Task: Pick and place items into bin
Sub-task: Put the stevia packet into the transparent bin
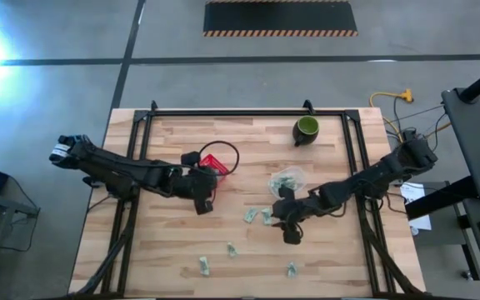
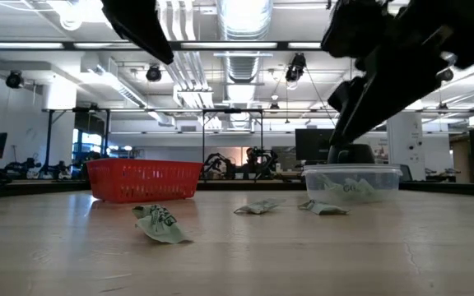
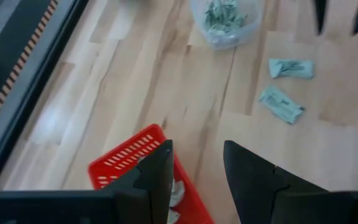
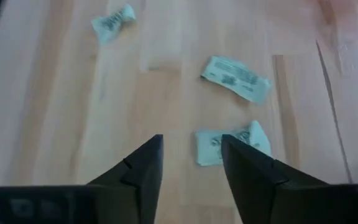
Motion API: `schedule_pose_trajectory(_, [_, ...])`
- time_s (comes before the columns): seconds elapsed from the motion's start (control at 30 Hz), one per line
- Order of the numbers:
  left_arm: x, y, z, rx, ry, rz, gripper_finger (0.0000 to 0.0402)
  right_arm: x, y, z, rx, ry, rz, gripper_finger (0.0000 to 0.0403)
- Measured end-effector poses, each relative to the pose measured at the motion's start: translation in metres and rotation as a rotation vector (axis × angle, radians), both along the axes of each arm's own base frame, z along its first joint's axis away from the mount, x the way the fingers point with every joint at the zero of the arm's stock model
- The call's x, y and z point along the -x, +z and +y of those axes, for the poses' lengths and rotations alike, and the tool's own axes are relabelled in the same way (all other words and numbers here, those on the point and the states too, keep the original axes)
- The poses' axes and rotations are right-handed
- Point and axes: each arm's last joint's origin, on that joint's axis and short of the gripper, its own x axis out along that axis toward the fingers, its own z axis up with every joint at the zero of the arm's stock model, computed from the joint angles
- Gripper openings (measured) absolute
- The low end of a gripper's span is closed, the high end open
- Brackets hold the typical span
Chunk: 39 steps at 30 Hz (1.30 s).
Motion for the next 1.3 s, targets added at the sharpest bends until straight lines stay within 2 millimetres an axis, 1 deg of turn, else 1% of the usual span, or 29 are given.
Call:
schedule_pose_trajectory(0.17, [0.003, -0.002, -0.009, 0.038, 0.010, -0.010, 0.0125, -0.014, -0.009, -0.003, 0.028, 0.006, 0.028, 0.0182])
schedule_pose_trajectory(0.3, [0.004, -0.004, -0.016, 0.055, 0.006, -0.014, 0.0125, -0.025, -0.017, 0.001, 0.055, 0.045, 0.050, 0.0204])
schedule_pose_trajectory(0.43, [0.006, -0.006, -0.020, 0.070, 0.006, -0.016, 0.0125, -0.033, -0.024, 0.000, 0.065, 0.039, 0.079, 0.0223])
schedule_pose_trajectory(0.5, [0.007, -0.006, -0.022, 0.070, -0.001, -0.015, 0.0125, -0.035, -0.028, 0.000, 0.068, 0.031, 0.097, 0.0230])
schedule_pose_trajectory(0.87, [0.007, -0.006, -0.024, 0.087, 0.014, -0.026, 0.0125, -0.036, -0.029, -0.008, 0.081, -0.022, 0.117, 0.0271])
schedule_pose_trajectory(0.97, [0.007, -0.006, -0.024, 0.087, 0.014, -0.026, 0.0125, -0.037, -0.033, -0.009, 0.071, -0.046, 0.136, 0.0282])
schedule_pose_trajectory(1.17, [0.007, -0.006, -0.024, 0.088, 0.013, -0.031, 0.0125, -0.038, -0.049, -0.007, 0.033, -0.068, 0.197, 0.0302])
schedule_pose_trajectory(1.3, [0.007, -0.006, -0.025, 0.089, 0.010, -0.032, 0.0125, -0.038, -0.051, -0.007, 0.017, -0.091, 0.207, 0.0309])
